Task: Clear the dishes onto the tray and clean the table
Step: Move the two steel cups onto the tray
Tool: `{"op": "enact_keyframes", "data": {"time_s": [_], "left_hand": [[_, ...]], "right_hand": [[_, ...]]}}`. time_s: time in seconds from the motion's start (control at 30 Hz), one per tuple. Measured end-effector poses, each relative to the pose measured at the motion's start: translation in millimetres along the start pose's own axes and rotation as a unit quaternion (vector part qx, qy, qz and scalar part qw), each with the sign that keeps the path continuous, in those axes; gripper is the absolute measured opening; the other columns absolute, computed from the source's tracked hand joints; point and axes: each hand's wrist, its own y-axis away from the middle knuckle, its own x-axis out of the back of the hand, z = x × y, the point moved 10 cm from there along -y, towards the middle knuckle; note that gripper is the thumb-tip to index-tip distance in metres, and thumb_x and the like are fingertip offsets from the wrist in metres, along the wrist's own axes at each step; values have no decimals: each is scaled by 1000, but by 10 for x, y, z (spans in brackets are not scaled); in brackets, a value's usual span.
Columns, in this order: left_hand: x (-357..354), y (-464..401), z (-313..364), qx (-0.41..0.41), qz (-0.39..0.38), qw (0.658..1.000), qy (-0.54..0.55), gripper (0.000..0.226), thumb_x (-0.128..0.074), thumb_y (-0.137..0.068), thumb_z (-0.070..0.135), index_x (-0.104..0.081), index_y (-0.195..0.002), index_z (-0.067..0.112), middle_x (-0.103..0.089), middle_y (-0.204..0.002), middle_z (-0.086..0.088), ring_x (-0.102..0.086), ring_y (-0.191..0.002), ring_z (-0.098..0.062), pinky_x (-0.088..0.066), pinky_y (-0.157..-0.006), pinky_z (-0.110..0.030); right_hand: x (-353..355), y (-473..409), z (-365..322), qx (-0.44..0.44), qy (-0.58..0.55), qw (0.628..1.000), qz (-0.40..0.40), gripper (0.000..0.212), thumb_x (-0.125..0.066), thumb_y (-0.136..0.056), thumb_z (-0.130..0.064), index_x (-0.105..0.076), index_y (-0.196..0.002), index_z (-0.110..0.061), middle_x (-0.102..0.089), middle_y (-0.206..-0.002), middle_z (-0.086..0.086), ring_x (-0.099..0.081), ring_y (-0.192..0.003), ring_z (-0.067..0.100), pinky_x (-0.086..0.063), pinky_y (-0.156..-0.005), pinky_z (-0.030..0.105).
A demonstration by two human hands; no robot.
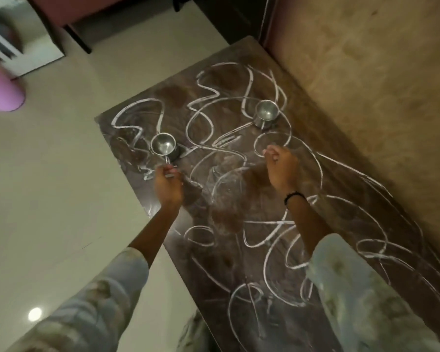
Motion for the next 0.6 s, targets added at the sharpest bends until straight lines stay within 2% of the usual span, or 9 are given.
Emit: {"op": "enact_keyframes", "data": {"time_s": [0.1, 0.17, 0.23, 0.27, 0.33, 0.43, 0.5, 0.6], "left_hand": [[47, -261, -57, 20, 37, 999, -5, 21, -56, -82, 9, -52, -103, 6, -60, -97, -15, -58, -84, -28, -52, -83, -49], [22, -367, -118, 36, 35, 999, 6, 25, -61, -80, 9, -50, -103, 8, -58, -102, -16, -61, -92, -32, -53, -85, -50], [25, -445, -159, 50, 43, 998, 16, 30, -63, -81, 7, -49, -108, 7, -56, -107, -13, -59, -95, -26, -53, -87, -46], [27, -477, -163, 51, 48, 997, 19, 30, -63, -82, 7, -50, -108, 7, -55, -107, -11, -58, -96, -23, -53, -89, -45], [19, -540, -222, 58, 46, 997, 30, 23, -64, -83, 11, -50, -99, 15, -55, -108, -12, -59, -97, -26, -53, -89, -49], [26, -594, -341, 72, 46, 996, 31, 14, -64, -83, 20, -51, -82, 23, -61, -104, -18, -64, -89, -30, -54, -83, -52], [32, -574, -294, 49, 50, 998, 9, 11, -62, -86, 22, -57, -81, 13, -65, -95, -18, -62, -77, -25, -55, -76, -45], [12, -506, -238, 44, 50, 998, 22, 16, -59, -90, 19, -63, -83, 5, -63, -78, -6, -54, -66, -10, -44, -62, -21]], "right_hand": [[-233, -436, 186, -95, -61, 994, -4, 22, -63, -88, -19, -68, -93, 2, -69, -93, 23, -62, -82, 31, -49, -80, 40], [-402, -666, 396, -156, -91, 983, -20, 18, -64, -86, -28, -66, -82, -11, -68, -83, 15, -59, -76, 26, -49, -80, 44], [-539, -787, 481, -204, -145, 968, -28, 18, -64, -86, -29, -57, -72, -20, -57, -70, 4, -52, -66, 16, -46, -74, 38], [-582, -819, 467, -215, -167, 962, -31, 19, -63, -89, -27, -54, -73, -21, -54, -69, 3, -49, -63, 13, -47, -69, 33], [-659, -864, 424, -232, -209, 949, -43, 13, -59, -93, -23, -54, -82, -20, -51, -66, 1, -46, -57, 8, -44, -60, 20], [-721, -936, 448, -234, -221, 946, -42, 18, -59, -94, -20, -52, -77, -22, -50, -64, 0, -45, -54, 5, -43, -59, 17], [-710, -948, 438, -215, -207, 954, -34, 21, -60, -93, -18, -53, -74, -24, -51, -65, -1, -46, -57, 5, -44, -61, 19], [-644, -885, 424, -184, -197, 963, -20, 20, -59, -92, -15, -55, -74, -22, -53, -71, -5, -49, -65, 4, -44, -65, 20]]}}
